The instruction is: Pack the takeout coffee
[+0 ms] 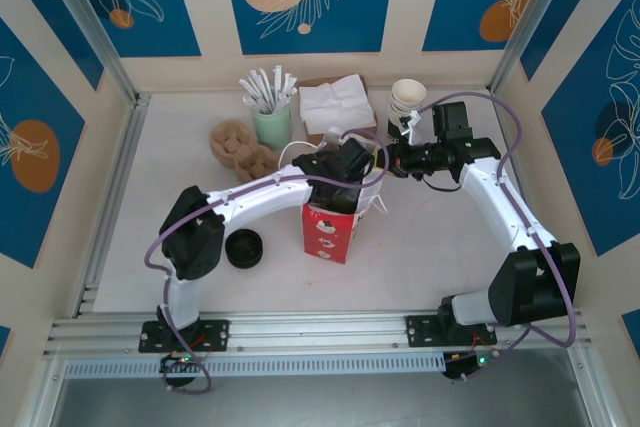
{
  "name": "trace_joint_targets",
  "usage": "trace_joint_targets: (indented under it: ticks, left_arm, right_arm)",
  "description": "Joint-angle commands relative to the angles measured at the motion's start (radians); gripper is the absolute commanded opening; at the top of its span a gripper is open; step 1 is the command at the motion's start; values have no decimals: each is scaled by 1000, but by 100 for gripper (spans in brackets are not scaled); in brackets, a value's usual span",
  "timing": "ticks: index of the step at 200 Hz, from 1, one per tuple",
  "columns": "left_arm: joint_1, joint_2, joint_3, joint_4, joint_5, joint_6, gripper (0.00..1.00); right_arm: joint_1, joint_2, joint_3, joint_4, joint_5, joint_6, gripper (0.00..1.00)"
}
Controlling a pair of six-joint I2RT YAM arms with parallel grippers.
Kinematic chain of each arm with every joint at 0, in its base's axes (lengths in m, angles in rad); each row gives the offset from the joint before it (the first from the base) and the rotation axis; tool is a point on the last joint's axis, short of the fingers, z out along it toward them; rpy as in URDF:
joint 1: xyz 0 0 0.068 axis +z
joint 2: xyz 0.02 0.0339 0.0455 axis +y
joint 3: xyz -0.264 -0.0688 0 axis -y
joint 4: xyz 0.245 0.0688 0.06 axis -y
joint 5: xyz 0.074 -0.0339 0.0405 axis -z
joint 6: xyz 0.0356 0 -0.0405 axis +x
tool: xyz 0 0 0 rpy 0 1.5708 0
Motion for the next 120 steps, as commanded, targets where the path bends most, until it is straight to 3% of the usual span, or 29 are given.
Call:
trace_joint_targets:
  ticks: [1,43,81,120]
  left_arm:
    - [16,37,-53,-90,44,12,57]
    - [17,-1,16,-112,52,-1,65]
    - [17,-20,94,-139,49,-5,82]
    - [17,-35,123,-149,56,5,88]
  right_arm:
    - [11,7,21,-11,-5,-18,0]
    - [16,9,36,-12,3,-21,0]
    - [20,0,38,-41,9,-39,0]
    - [11,-39,25,-72,32,-65,0]
